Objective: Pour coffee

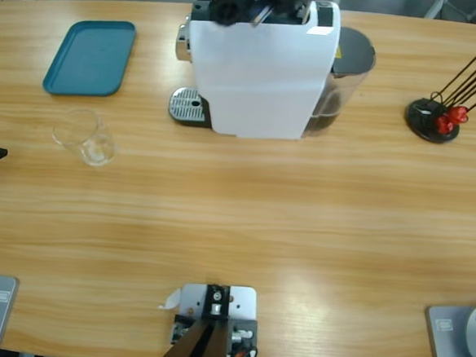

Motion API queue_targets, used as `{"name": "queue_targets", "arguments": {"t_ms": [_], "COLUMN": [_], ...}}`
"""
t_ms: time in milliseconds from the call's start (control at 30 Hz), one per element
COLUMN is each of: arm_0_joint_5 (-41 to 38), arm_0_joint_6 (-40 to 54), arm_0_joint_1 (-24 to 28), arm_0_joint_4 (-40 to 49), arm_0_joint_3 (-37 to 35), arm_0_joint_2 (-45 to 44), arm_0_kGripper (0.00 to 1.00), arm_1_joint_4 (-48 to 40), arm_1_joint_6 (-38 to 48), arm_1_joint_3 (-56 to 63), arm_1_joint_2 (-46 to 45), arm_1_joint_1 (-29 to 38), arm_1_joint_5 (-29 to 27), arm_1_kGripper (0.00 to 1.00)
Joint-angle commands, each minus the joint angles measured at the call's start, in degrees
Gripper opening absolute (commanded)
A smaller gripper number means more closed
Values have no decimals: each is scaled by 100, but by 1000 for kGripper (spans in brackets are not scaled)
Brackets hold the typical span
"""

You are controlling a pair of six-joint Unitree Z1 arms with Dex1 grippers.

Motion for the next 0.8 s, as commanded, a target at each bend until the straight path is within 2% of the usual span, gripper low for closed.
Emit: {"name": "queue_targets", "arguments": {"t_ms": [33, 67, 100, 133, 300, 367, 533, 633, 667, 800], "arm_0_joint_5": [-57, -50, -48, -46, -48, -55, 31, 84, 114, 107], "arm_0_joint_6": [-1, -2, -2, -2, 42, 42, 35, -37, -36, -37], "arm_0_joint_1": [-48, -48, -48, -48, -48, -49, -64, -57, -57, -58], "arm_0_joint_4": [-112, -110, -104, -99, -103, -108, -270, -266, -270, -268], "arm_0_joint_3": [219, 216, 217, 224, 194, 200, 277, 318, 321, 270], "arm_0_joint_2": [9, 8, 22, 55, 34, 24, 87, 113, 113, 16], "arm_0_kGripper": [1000, 1000, 1000, 1000, 997, 996, 1000, 1000, 1000, 996], "arm_1_joint_4": [454, 513, 607, 733, 846, 832, 826, 826, 826, 633], "arm_1_joint_6": [784, 949, 1137, 1605, 3318, 3485, 3944, 4298, 4361, 4712], "arm_1_joint_3": [39, 41, 66, 145, 700, 844, 1134, 1206, 1201, 1164], "arm_1_joint_2": [-905, -982, -1037, -1100, -1409, -1509, -1502, -1344, -1284, -1089], "arm_1_joint_1": [759, 823, 891, 984, 1190, 1190, 1190, 1186, 1181, 1172], "arm_1_joint_5": [204, 188, 149, 126, -366, -654, -1394, -1869, -2052, -2358], "arm_1_kGripper": [814, 775, 680, 641, 625, 441, 364, 27, 0, 0]}}
